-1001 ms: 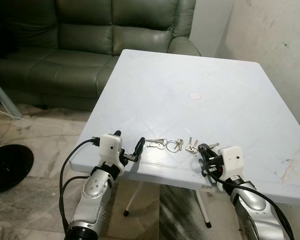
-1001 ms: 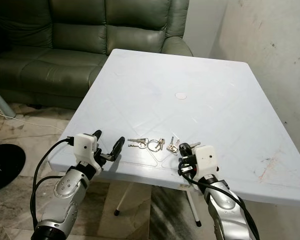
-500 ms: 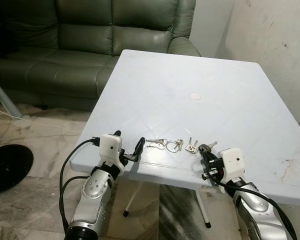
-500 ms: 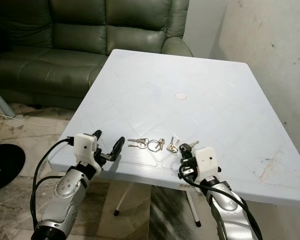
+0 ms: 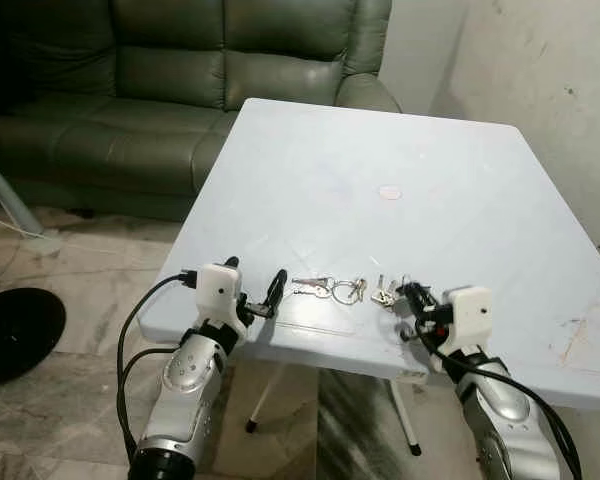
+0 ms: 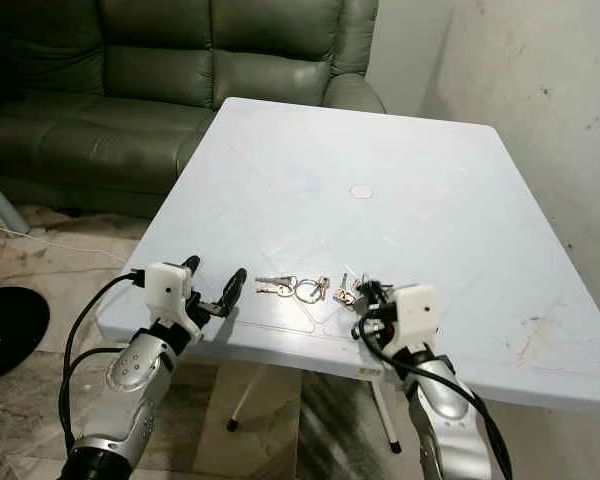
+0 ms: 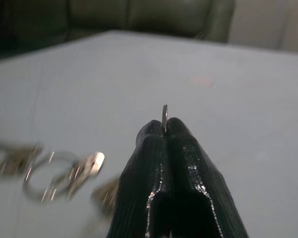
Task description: Hang keys on a hook
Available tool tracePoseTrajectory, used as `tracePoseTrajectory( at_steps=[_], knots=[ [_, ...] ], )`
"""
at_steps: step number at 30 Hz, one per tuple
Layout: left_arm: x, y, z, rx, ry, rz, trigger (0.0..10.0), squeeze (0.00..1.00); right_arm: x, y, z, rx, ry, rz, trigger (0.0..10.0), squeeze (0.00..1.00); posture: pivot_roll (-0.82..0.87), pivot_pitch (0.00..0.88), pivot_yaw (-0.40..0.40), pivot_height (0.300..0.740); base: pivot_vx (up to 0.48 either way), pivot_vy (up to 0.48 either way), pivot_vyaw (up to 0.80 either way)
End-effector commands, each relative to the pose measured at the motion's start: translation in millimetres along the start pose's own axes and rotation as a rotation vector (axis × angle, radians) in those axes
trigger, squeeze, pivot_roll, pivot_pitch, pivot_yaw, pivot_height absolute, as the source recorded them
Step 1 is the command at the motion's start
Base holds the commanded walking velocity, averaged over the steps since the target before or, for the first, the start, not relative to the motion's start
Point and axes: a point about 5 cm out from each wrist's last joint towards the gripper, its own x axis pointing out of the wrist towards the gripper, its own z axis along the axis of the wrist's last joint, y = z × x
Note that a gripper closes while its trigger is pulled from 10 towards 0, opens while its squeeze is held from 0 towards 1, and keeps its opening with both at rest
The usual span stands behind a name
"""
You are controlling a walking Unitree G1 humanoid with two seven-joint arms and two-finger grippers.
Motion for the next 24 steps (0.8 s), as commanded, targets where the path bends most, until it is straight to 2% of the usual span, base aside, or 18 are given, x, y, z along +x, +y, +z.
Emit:
tracePoseTrajectory(
  at_steps=[1, 4, 9, 15, 17, 24],
  knots=[
    [4.2, 1.4, 11, -0.004, -0.041, 0.007, 10.0, 0.00, 2.3, -7.3, 16, 0.015, -0.099, -0.090, 10.0, 0.00, 0.00, 0.074, -0.095, 0.740, 0.000, 0.000, 0.00],
    [4.5, 1.6, 12, -0.002, -0.044, 0.007, 10.0, 0.00, 2.1, -8.3, 17, 0.006, -0.114, -0.106, 10.0, 0.00, 0.00, 0.074, -0.095, 0.740, 0.000, 0.000, 0.00],
    [8.0, 11.7, 17, 0.029, -0.058, 0.038, 10.0, 0.00, 2.1, -18.0, 19, -0.005, -0.132, -0.243, 10.0, 0.00, 0.01, 0.063, -0.090, 0.740, 0.000, 0.000, 0.00],
    [8.5, 23.3, 24, 0.023, -0.092, 0.097, 10.0, 0.00, -1.9, -25.3, 21, -0.034, -0.118, -0.267, 10.0, 0.00, 0.01, 0.052, -0.087, 0.740, 0.000, 0.000, 0.00],
    [7.8, 25.5, 24, 0.016, -0.099, 0.112, 10.0, 0.00, -3.1, -27.3, 19, -0.017, -0.107, -0.279, 10.0, 0.00, 0.01, 0.049, -0.087, 0.740, 0.000, 0.000, 0.00],
    [7.3, 30.2, 24, 0.024, -0.093, 0.132, 10.0, 0.00, 0.0, -25.6, 19, -0.066, -0.069, -0.304, 10.0, 0.00, 0.01, 0.040, -0.080, 0.740, 0.000, 0.000, 0.00]
  ],
)
